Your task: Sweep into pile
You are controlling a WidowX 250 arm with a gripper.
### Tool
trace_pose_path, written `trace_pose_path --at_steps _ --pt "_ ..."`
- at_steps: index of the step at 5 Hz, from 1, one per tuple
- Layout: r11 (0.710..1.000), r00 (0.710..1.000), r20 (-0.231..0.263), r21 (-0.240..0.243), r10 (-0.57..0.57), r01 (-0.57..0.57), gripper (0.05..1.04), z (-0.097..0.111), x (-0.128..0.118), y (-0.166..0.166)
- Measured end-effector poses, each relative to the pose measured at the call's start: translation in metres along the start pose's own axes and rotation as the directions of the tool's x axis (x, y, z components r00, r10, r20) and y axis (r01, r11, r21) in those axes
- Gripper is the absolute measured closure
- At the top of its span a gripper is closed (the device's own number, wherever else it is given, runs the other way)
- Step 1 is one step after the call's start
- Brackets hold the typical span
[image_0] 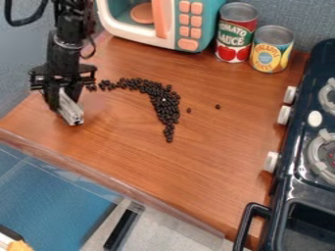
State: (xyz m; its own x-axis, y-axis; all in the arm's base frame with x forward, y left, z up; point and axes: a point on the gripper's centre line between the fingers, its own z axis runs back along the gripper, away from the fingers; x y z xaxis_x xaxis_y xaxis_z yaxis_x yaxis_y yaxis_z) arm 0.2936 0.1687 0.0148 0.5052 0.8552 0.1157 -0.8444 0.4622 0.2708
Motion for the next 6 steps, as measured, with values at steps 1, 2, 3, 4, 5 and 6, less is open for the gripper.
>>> trace_pose_path --at_steps 1,2,3,4,5,6 --pt "0.989 0.991 0.006 -0.062 -0.137 0.137 0.698 0.0 -0.003 -0.008" --pt "0.95 0.96 0.021 -0.14 -0.28 0.281 0.698 0.006 -0.008 -0.015" --pt "0.93 0.95 0.025 -0.194 -0.312 0.311 0.698 0.013 -0.008 -0.025" --pt "0.924 0.949 0.029 -0.222 -0.312 0.311 0.698 0.027 0.003 -0.037" --pt "0.941 0.965 0.013 -0.22 -0.26 0.257 0.698 0.026 0.017 -0.045" --pt "0.956 0.977 0.027 -0.204 -0.212 0.213 0.698 0.024 0.023 -0.045"
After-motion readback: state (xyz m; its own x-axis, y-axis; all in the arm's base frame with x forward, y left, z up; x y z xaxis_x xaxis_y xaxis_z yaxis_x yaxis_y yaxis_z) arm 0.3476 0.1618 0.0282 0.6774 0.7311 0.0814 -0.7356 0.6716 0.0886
